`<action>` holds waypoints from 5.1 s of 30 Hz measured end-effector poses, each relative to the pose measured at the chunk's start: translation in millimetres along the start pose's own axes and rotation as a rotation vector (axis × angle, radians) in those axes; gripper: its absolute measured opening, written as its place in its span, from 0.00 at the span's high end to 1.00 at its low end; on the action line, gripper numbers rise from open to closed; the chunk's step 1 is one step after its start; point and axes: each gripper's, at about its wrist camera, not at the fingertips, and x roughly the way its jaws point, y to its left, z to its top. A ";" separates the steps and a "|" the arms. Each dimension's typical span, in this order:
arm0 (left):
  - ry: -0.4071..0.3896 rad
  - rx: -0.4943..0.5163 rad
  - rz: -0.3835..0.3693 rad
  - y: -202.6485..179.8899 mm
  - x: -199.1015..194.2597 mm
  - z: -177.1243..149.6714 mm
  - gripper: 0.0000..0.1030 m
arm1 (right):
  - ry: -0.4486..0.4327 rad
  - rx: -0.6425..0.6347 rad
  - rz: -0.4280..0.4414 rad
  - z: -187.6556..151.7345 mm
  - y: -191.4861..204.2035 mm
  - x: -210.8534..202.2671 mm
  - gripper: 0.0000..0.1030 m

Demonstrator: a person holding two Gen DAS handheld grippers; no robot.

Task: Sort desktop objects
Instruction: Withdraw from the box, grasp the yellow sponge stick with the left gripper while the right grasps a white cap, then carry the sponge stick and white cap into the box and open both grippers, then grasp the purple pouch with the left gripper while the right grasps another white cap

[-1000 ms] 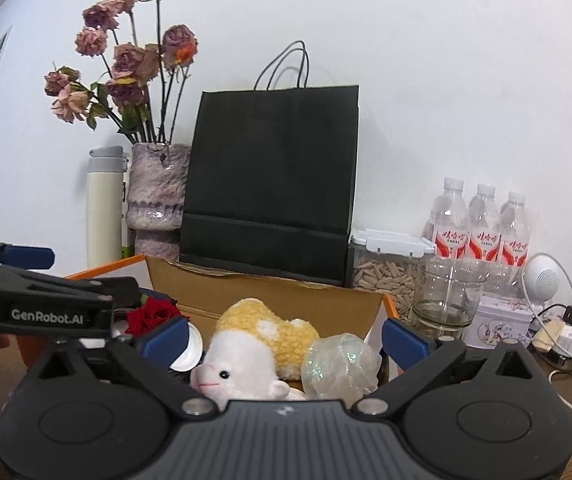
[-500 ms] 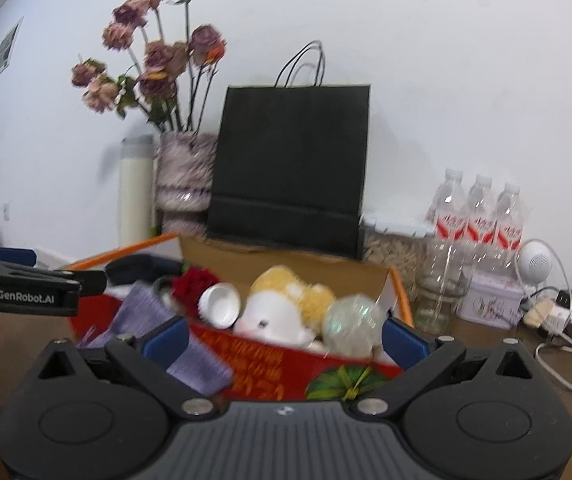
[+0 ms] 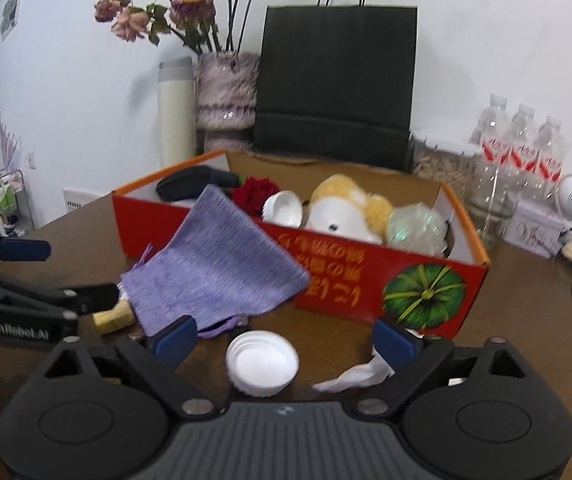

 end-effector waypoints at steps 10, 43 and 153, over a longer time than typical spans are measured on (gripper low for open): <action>0.053 0.008 -0.046 -0.9 6.8 -1.6 0.10 | 0.071 -0.005 0.021 -4.1 8.2 10.6 0.28; -0.095 -0.052 -0.048 -3.4 -29.2 -0.8 0.78 | -0.077 0.035 0.001 -1.7 4.0 -18.3 0.62; -0.073 0.013 0.002 -28.2 -3.4 7.2 0.00 | 0.025 0.131 0.084 -11.8 -24.7 -29.5 0.75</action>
